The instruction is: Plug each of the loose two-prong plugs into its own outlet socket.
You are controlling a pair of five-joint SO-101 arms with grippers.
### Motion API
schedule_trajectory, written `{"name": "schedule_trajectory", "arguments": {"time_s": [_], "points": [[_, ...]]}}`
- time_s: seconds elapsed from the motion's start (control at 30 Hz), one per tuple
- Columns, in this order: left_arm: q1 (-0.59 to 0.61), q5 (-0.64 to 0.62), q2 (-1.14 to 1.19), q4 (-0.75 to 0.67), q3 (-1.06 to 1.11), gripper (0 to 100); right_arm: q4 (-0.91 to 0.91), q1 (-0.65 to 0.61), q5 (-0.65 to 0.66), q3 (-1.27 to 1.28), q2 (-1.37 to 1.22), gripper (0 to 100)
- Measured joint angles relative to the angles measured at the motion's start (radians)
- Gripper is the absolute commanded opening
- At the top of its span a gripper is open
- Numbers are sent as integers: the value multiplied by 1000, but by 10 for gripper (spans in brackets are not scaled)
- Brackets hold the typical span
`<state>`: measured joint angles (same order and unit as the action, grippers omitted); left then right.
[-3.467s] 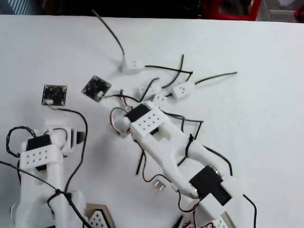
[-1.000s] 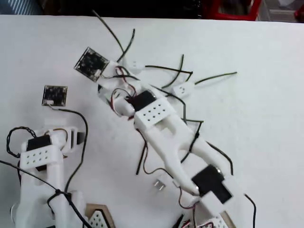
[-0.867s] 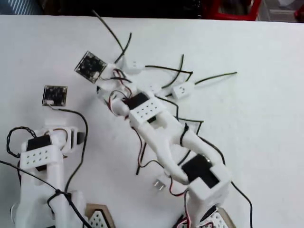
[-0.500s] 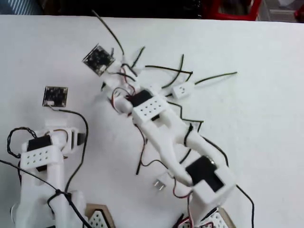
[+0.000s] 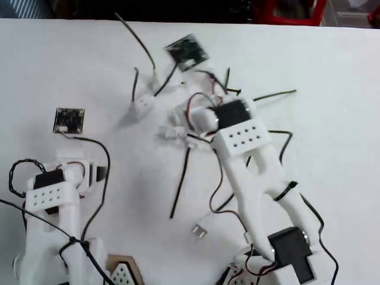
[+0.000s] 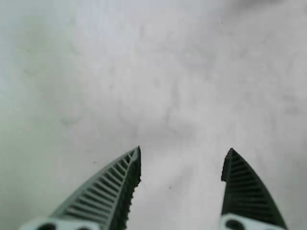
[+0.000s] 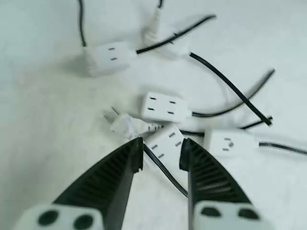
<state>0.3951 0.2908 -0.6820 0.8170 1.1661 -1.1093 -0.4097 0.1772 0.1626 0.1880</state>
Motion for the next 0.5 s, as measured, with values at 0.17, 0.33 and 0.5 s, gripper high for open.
{"name": "schedule_trajectory", "arguments": {"time_s": [0.17, 0.33, 0.5], "points": [[0, 0, 0, 0, 0, 271, -86, 115, -28, 26, 2, 185], [0, 0, 0, 0, 0, 271, -189, 152, -121, 141, 2, 183], [0, 0, 0, 0, 0, 271, -215, 189, -264, 288, 2, 184]]}}
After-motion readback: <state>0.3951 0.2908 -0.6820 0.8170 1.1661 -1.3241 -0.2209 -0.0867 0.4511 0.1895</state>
